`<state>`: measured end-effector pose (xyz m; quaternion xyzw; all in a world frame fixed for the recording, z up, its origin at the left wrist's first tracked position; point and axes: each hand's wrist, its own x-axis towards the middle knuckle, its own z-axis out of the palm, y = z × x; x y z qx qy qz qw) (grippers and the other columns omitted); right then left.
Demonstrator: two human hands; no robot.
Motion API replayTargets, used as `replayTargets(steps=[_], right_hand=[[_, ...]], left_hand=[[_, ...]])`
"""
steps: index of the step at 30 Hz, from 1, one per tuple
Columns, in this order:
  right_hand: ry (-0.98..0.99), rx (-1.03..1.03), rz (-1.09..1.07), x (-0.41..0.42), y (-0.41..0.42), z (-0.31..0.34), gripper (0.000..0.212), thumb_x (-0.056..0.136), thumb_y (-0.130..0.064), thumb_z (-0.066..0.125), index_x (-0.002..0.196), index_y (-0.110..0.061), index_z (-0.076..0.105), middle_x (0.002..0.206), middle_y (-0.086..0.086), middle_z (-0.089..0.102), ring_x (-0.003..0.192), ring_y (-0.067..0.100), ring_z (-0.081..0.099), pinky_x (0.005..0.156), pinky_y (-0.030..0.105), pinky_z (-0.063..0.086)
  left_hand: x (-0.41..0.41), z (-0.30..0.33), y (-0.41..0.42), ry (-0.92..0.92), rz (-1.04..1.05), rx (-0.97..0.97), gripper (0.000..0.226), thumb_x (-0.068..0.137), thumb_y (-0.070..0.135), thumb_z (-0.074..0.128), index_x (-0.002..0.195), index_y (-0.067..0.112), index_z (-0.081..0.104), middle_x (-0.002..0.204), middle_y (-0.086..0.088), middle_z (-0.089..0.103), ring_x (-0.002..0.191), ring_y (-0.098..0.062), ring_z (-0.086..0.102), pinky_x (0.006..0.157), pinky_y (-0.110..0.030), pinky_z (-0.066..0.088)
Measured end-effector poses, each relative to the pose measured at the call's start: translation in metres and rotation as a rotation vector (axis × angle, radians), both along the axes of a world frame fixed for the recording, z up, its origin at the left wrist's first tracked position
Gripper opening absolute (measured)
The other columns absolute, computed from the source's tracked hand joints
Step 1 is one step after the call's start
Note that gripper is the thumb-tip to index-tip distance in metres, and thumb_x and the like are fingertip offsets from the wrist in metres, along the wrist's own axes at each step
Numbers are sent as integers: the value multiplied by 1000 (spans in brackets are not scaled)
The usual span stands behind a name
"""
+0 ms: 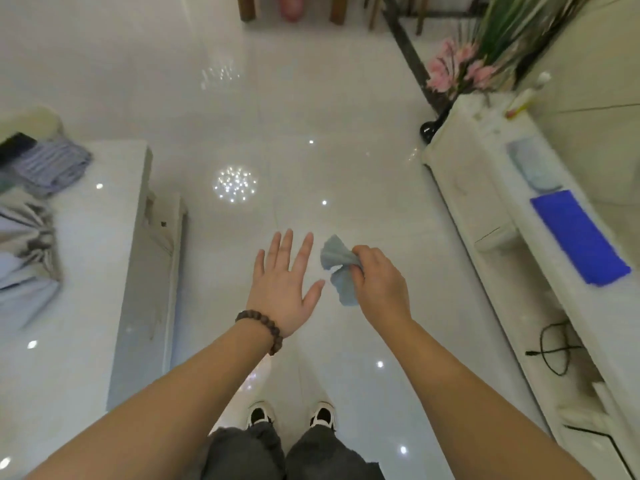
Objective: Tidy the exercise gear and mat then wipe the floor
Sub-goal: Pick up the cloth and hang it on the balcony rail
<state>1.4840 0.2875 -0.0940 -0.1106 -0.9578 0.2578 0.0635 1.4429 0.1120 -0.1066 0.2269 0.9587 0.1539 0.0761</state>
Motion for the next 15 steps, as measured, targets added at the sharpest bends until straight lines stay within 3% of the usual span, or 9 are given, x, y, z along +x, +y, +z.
replayTargets(steps=[4,10,15], right_hand=[[14,80,-128,15,24,52,25,97,-15,42,118,-13,55,103,8,56,86,29,54,66,36,41],[60,127,-290,67,59,93,29,98,-19,41,124,-14,52,111,9,55,92,31,55,70,37,44],[55,141,-522,129,74,108,28,97,-20,41,123,-16,52,112,7,56,95,29,57,75,39,48]], left_hand=[[-3,46,20,66,-52,23,75,86,64,7,150,32,-15,161,-6,-5,148,-23,-10,119,-44,1],[6,82,71,110,-180,50,73,96,57,27,152,30,-11,161,-7,-3,148,-24,-9,120,-44,3],[34,102,118,108,-387,70,81,83,69,8,152,31,-9,161,-7,0,148,-24,-6,119,-44,3]])
